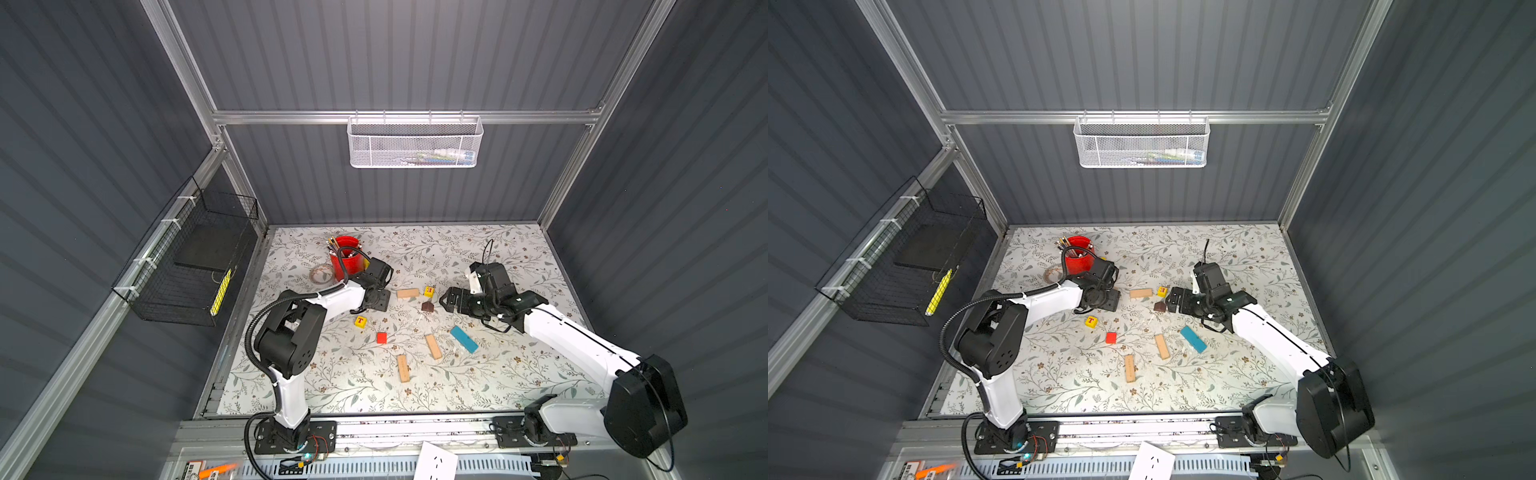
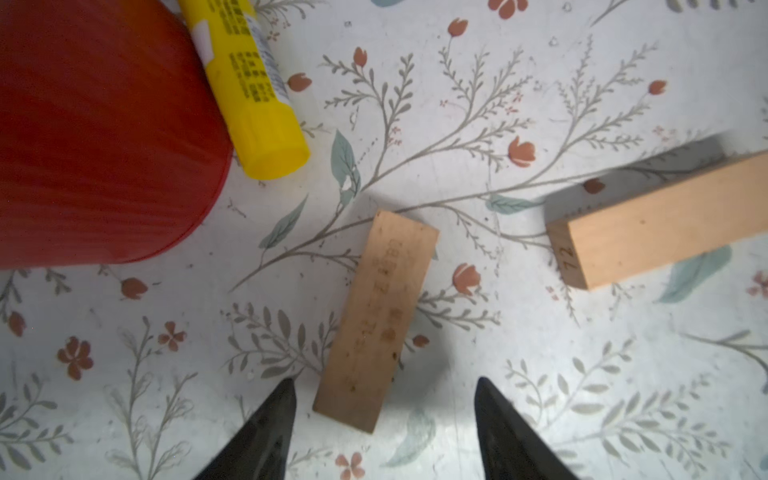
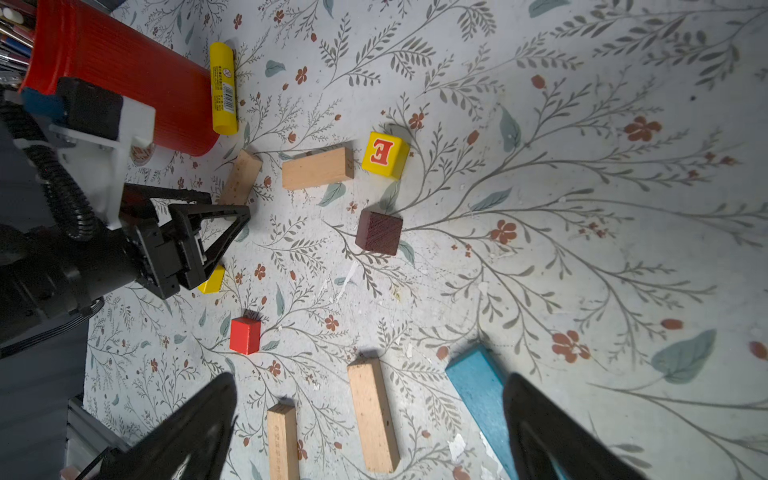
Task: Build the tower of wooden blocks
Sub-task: 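Lower the left gripper and grasp the wooden block marked 31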
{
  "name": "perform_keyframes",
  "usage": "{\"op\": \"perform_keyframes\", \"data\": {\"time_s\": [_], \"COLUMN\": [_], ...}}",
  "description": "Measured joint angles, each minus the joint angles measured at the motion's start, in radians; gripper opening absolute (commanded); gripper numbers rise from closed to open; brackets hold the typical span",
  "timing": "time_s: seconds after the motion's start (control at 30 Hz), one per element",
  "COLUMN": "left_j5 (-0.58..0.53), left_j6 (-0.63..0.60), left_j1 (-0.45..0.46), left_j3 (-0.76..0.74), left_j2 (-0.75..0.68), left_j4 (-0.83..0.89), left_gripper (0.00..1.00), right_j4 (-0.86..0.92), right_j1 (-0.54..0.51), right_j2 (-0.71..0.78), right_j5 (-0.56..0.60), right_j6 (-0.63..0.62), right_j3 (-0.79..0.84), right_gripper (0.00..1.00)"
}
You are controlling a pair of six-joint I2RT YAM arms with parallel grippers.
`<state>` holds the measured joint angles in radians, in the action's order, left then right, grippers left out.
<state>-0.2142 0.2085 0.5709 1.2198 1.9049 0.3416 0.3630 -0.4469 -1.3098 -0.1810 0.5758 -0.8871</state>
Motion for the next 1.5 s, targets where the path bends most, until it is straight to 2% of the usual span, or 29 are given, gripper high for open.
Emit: {"op": "perform_keyframes", "data": {"time_s": [0.17, 0.47, 0.6, 0.73, 0.93, 1.13, 1.5], "left_j5": [-0.008, -0.011, -0.007, 0.001, 0.023, 0.031, 0.073], "left_j6": [-0.019, -0.033, -0.015, 0.025, 0.137, 0.248, 0.362], "left_j1": [0.0, 0.0, 0.0, 0.0, 0.014, 0.087, 0.15], "left_j3": [0.058, 0.119, 0.121, 0.124, 0.116, 0.087, 0.026], "left_j2": [0.063, 0.107, 0.108, 0.108, 0.096, 0.072, 0.023], "left_j4": [0.014, 0.027, 0.037, 0.049, 0.068, 0.085, 0.087], "left_gripper": [0.57, 0.35, 0.23, 0.19, 0.18, 0.18, 0.22], "right_j4": [0.0, 0.001, 0.003, 0.019, 0.054, 0.088, 0.106], "right_j1": [0.0, 0.0, 0.0, 0.0, 0.0, 0.0, 0.0], "right_j2": [-0.03, -0.042, -0.042, -0.042, -0.042, -0.042, -0.042], "right_j5": [0.004, 0.005, 0.005, 0.005, 0.002, -0.001, -0.025], "right_j6": [0.0, -0.005, -0.012, -0.021, -0.041, -0.063, -0.07], "right_j3": [-0.026, -0.046, -0.046, -0.051, -0.058, -0.058, -0.057], "right_gripper": [0.99, 0.99, 0.99, 0.99, 0.99, 0.99, 0.99]}}
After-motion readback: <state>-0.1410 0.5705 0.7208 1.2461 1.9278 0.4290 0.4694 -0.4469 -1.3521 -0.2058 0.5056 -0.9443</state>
